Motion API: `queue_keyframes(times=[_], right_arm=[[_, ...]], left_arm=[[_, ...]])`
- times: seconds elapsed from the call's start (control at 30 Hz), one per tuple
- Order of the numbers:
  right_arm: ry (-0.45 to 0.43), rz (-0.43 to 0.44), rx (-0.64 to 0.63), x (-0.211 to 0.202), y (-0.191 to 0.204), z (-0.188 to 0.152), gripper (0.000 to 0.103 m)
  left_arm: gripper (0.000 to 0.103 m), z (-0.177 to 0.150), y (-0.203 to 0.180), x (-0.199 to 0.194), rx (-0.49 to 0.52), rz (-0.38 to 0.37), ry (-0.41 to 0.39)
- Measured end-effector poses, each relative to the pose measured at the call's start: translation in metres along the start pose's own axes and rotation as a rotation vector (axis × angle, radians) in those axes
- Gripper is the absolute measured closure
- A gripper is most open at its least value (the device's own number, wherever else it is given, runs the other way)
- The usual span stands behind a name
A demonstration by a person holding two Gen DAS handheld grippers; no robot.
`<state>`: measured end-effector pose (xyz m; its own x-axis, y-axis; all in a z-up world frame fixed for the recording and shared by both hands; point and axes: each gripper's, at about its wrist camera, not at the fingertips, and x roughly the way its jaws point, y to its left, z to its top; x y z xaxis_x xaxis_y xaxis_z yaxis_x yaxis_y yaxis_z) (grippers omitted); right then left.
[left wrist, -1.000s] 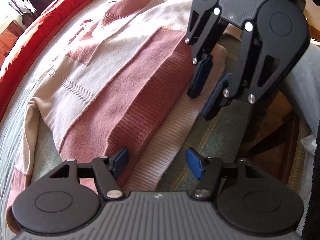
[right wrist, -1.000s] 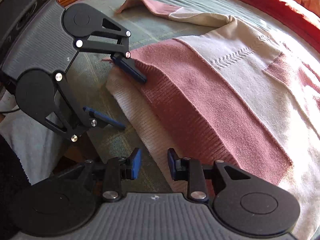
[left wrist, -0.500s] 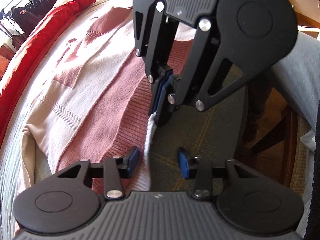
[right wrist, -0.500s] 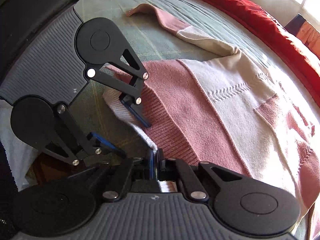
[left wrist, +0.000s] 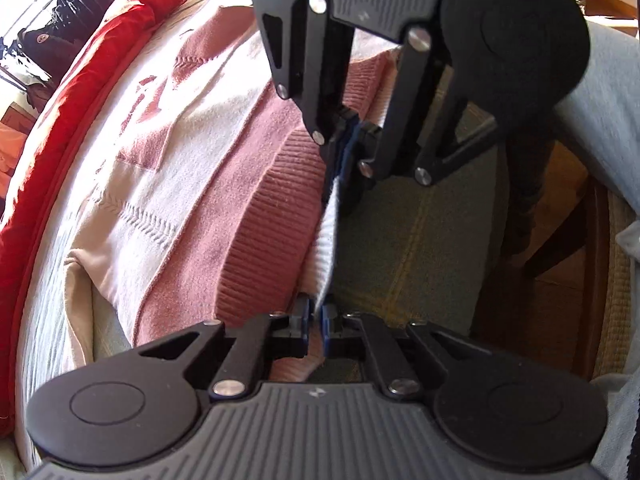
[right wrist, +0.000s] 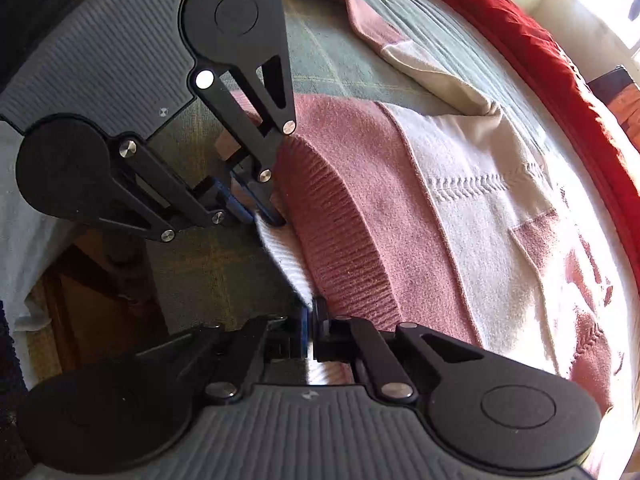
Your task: Fold clothes
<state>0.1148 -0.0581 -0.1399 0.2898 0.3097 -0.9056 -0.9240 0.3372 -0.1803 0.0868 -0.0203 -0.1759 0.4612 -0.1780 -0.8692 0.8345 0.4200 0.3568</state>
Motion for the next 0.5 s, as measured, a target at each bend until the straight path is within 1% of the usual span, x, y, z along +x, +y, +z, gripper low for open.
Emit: queue_keyframes(times=[0.07, 0.17, 0.23, 0.3, 0.4, 0.43, 0.5], right_arm=[[0.005, 0.073, 0.034, -0.01, -0.008, 0.003, 0.101], [0.03, 0.181, 0.074, -0.017, -0.016, 0.005, 0.101], [0.063, 0.237, 0.09, -0.014, -0.014, 0.003, 0.101], [0.095, 0.277, 0.119, -0.003, -0.014, 0.001, 0.101], [0.125, 0.325, 0.16, 0.011, -0.015, 0.002, 0.101], [0.13, 0.339, 0.172, 0.015, -0.016, 0.003, 0.099], [0.12, 0.317, 0.145, 0.007, -0.015, 0.005, 0.097]], left_arm=[[0.103, 0.0, 0.006, -0.009, -0.018, -0.029, -0.005], [0.103, -0.001, 0.012, -0.027, -0.017, -0.105, -0.003], [0.103, -0.002, 0.009, -0.031, 0.012, -0.138, 0.014], [0.103, -0.006, 0.003, -0.026, 0.035, -0.158, 0.044], [0.103, -0.015, -0.005, -0.008, 0.02, -0.199, 0.107], [0.103, -0.018, -0.008, -0.008, 0.022, -0.194, 0.103], [0.102, -0.021, -0.01, -0.015, 0.022, -0.203, 0.096]])
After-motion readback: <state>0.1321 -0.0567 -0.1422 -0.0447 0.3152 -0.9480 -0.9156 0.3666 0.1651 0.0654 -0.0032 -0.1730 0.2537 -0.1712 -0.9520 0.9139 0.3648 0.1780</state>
